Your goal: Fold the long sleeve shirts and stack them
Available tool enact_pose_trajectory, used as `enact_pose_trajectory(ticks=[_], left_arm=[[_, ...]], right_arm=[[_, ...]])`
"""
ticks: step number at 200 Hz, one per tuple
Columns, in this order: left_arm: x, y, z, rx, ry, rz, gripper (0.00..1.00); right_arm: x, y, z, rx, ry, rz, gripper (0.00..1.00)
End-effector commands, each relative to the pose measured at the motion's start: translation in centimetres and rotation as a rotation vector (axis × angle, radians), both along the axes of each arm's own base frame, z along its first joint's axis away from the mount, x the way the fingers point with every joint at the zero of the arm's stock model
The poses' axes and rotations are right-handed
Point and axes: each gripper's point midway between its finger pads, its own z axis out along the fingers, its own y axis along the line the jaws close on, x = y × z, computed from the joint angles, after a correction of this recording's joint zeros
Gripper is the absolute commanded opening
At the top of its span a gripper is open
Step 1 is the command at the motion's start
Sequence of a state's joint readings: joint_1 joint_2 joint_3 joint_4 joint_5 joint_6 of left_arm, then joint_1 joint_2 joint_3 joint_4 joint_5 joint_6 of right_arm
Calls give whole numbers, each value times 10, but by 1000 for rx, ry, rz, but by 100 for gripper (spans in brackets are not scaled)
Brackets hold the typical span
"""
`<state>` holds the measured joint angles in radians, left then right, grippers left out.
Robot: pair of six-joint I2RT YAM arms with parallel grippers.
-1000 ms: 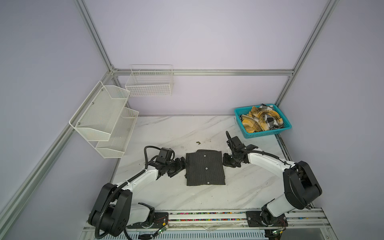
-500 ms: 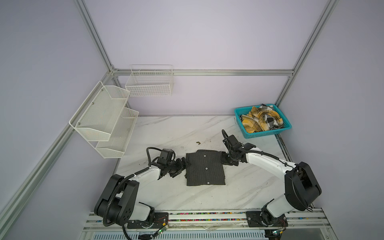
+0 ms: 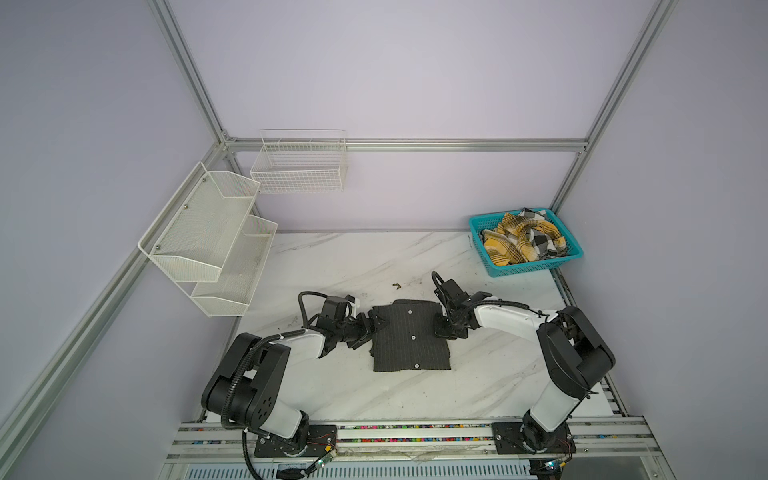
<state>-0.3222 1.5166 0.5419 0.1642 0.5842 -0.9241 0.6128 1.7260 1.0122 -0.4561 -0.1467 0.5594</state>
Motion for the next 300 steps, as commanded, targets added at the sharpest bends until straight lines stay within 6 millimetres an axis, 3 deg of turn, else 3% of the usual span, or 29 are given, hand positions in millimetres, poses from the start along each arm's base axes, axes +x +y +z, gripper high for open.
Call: enact_pose_trajectory(ticks=[1, 60, 86, 113, 142, 167, 198, 247, 275, 285, 300], left_arm=[[-49, 26, -61, 126, 248, 49, 92], [-90, 41, -57, 121, 275, 74, 97], [-86, 35, -68, 76, 276, 83, 97], [-65, 20, -80, 12, 267, 69, 94], [-47, -2, -88, -105, 275, 42, 82], [-40, -14, -83, -140, 249, 31, 75], [-31, -27, -69, -167, 214, 6, 56], [-19, -31, -45, -188, 170, 3, 36], [-10, -33, -27, -192, 131, 6, 21], [-6, -34, -19, -188, 112, 3, 11], [-3, -32, -11, -152, 92, -4, 6]], right_arm=[[-10, -15, -30, -71, 56, -31, 7], [-15, -12, -40, -54, 84, -34, 7], [-17, -13, -44, -54, 93, -35, 6], [-19, -12, -46, -49, 99, -36, 7], [-19, -10, -47, -44, 109, -34, 6], [-16, -8, -45, -39, 103, -36, 6], [-16, -8, -44, -32, 99, -41, 6], [-14, -6, -33, -11, 81, -45, 6], [-6, 1, -8, 28, 32, -37, 5], [-1, 5, 7, 47, 3, -35, 5], [10, 7, 35, 65, -49, -59, 5]])
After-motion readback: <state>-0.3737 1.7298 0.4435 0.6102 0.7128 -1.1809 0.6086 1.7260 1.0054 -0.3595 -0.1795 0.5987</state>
